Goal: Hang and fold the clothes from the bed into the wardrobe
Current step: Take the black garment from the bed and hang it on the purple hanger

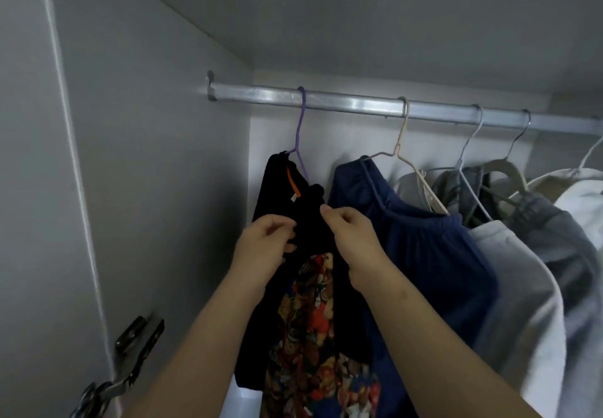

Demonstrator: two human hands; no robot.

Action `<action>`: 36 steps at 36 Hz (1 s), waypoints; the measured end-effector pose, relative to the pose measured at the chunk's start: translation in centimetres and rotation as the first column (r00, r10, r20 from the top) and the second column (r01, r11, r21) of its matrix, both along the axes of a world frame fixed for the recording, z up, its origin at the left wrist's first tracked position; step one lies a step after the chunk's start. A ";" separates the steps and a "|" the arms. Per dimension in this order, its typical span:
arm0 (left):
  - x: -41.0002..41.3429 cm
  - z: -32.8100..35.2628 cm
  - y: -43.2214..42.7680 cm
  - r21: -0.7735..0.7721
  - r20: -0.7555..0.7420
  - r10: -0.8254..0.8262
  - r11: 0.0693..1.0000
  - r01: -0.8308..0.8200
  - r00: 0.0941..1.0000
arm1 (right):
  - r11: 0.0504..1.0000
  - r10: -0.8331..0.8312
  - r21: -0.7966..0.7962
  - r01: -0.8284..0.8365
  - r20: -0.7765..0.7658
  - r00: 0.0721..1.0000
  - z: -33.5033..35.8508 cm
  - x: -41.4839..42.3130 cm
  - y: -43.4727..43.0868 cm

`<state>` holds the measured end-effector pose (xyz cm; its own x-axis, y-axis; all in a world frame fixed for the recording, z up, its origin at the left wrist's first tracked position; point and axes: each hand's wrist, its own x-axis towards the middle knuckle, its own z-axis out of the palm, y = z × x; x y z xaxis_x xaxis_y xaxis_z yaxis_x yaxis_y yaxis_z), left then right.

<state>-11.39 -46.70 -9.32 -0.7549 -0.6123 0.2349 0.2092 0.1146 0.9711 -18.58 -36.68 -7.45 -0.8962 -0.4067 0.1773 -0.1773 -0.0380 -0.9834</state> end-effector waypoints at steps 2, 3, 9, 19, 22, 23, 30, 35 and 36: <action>0.0 0.1 1.0 0.014 -0.022 -0.011 1.000 0.011 1.000 | 1.000 -0.010 -0.010 0.010 -0.032 0.999 -0.7 0.4 1.1; 0.0 0.1 1.6 0.014 -0.039 -0.014 1.000 0.014 0.999 | 1.000 -0.017 -0.018 0.017 -0.040 0.999 -1.0 0.7 1.7; -0.1 -0.3 5.6 -0.315 -0.085 0.012 0.948 -0.038 0.996 | 0.990 -0.140 0.008 0.141 -0.062 0.988 -3.1 1.8 6.9; -0.2 -2.3 17.6 -0.551 0.053 -0.253 0.799 0.240 0.966 | 0.910 -0.413 0.005 0.416 0.114 0.903 -6.5 5.5 19.9; 0.6 -3.6 22.5 -0.416 0.147 -0.413 0.799 0.435 0.899 | 0.871 -0.488 0.024 0.491 0.162 0.857 -7.4 7.6 24.6; 1.0 -4.0 24.2 -0.368 0.173 -0.457 0.792 0.488 0.872 | 0.853 -0.518 0.032 0.521 0.178 0.837 -7.8 8.4 26.3; 4.7 -7.9 36.5 -0.092 0.326 -0.697 0.649 0.755 0.638 | 0.681 -0.712 0.064 0.729 0.287 0.640 -11.5 15.8 38.1; 8.5 -10.8 44.8 -0.018 0.441 -0.790 0.466 0.885 0.426 | 0.527 -0.799 0.104 0.843 0.398 0.450 -14.7 22.0 45.5; 9.4 -11.3 46.5 -0.009 0.458 -0.802 0.426 0.905 0.382 | 0.490 -0.811 0.110 0.864 0.421 0.406 -15.3 23.4 46.9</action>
